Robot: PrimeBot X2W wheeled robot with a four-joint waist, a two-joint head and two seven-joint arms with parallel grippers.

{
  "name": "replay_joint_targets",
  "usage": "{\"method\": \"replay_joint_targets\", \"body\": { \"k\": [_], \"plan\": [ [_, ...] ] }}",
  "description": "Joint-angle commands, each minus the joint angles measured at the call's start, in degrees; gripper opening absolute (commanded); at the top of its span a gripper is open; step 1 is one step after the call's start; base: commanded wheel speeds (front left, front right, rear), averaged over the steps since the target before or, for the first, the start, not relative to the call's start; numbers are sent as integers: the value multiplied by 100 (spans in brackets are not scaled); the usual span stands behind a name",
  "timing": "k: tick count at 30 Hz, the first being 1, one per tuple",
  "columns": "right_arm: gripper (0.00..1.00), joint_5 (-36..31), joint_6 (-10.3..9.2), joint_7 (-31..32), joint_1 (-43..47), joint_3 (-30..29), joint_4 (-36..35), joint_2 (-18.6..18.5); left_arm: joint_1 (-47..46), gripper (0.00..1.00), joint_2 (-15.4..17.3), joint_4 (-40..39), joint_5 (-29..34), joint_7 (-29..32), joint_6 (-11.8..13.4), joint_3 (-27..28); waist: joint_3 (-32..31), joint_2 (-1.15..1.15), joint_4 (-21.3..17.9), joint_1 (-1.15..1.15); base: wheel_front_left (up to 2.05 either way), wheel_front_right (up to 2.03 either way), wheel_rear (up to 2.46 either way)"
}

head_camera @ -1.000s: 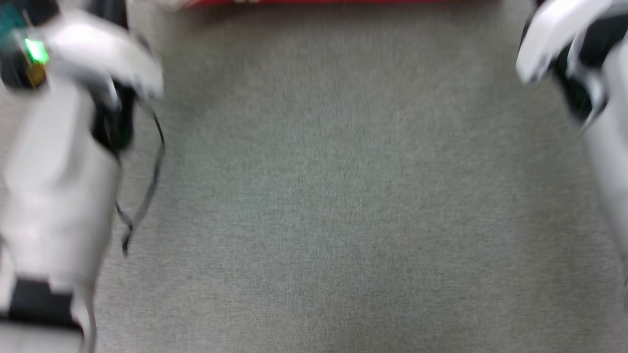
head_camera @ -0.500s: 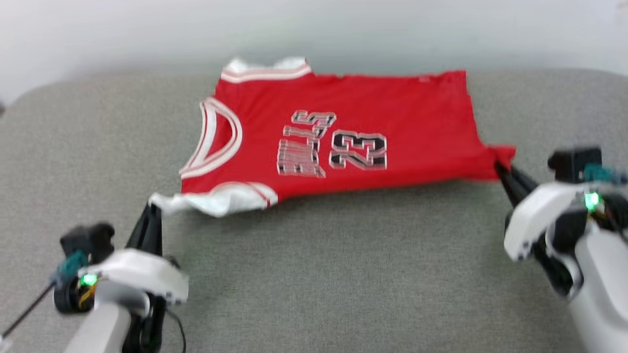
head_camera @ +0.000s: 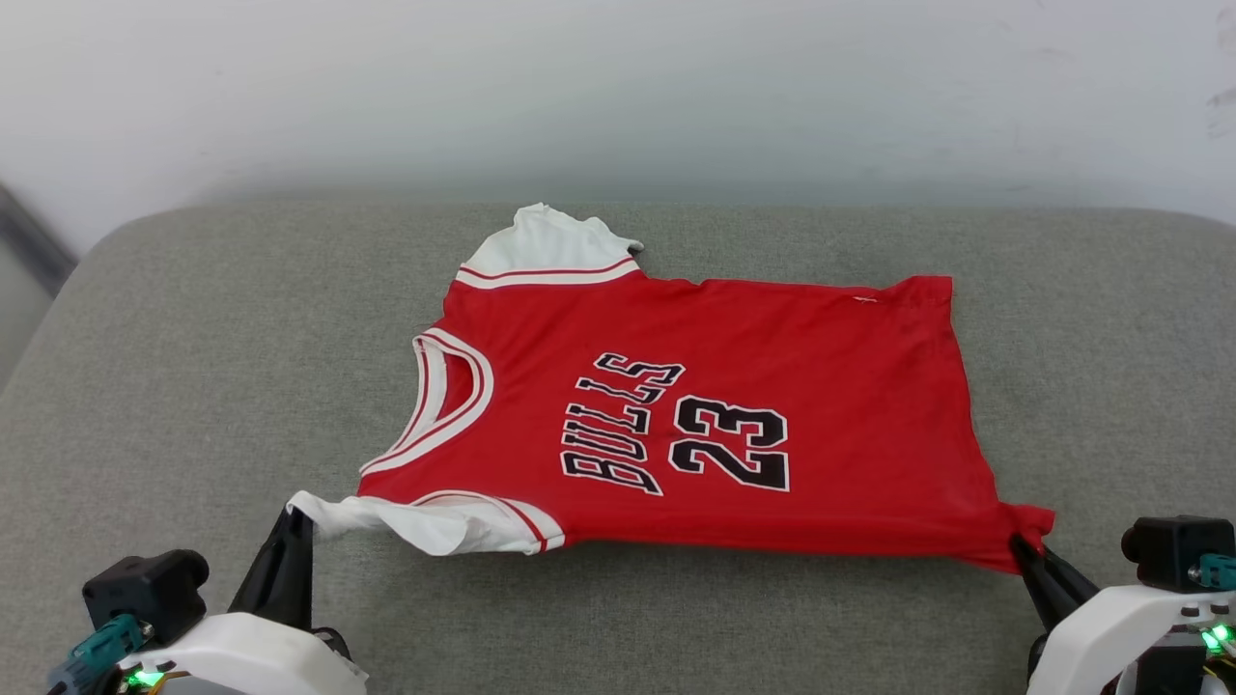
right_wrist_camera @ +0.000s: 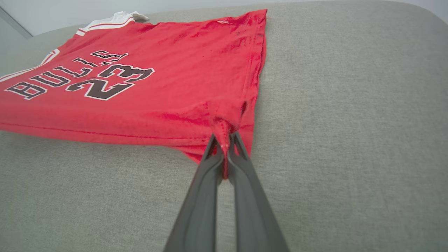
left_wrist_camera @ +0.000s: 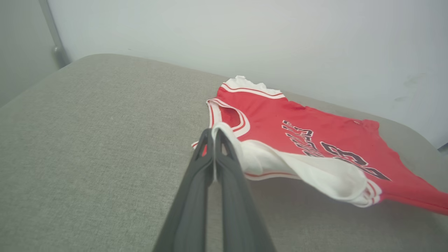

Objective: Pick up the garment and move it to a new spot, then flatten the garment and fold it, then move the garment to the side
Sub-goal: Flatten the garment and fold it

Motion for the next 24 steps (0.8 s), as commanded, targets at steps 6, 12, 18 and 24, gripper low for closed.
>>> {"method": "replay_joint_targets", "body": {
  "k": [6,12,18,24],
  "plan": [
    [0,-254,-6,665,-119,-57,-480,114,-326,0,156,-309,62,241,-25,-41,209,0,-77,2,0,0,0],
    [0,-297,-6,998,-884,223,33,-59,-1179,0,31,408,-83,307,-430,-127,661,0,-134,2,0,0,0],
    [0,-234,-6,915,-1687,647,903,-227,-2103,0,-167,1572,-204,212,-921,-208,1118,0,-170,2,0,0,0],
    [0,-159,-6,687,-2286,975,1628,-333,-2749,0,-316,2509,-275,327,-1249,-354,1395,0,-233,2,0,0,0]
  ]
}}
